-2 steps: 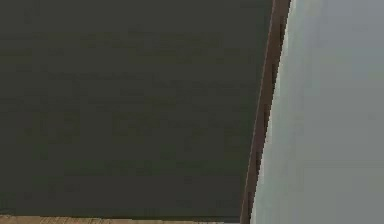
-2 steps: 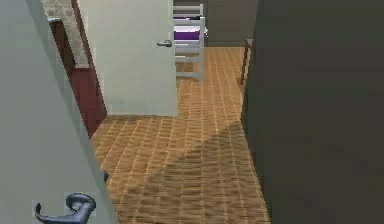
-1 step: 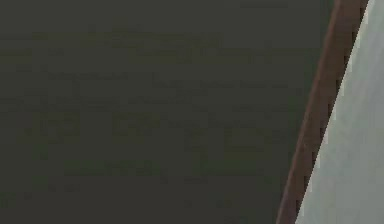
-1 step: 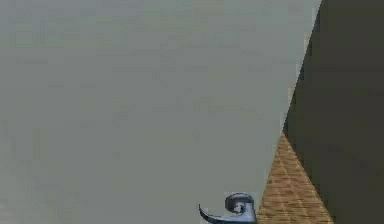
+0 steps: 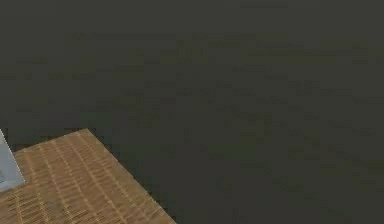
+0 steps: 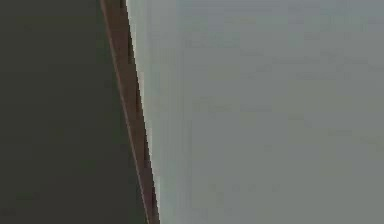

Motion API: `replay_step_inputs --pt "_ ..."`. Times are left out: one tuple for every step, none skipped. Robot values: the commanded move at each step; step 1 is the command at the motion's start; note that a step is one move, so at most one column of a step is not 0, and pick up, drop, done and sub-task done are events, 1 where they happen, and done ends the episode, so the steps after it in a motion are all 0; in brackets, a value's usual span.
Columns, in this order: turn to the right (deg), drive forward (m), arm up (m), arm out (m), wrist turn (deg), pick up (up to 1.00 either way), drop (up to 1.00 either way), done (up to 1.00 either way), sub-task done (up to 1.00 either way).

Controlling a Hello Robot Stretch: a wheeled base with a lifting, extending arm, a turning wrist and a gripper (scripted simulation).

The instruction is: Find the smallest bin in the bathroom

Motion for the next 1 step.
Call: replay_step_inputs --pt "-33.0 0.0 0.0 0.0 0.0 0.0 0.0 0.0 0.0"
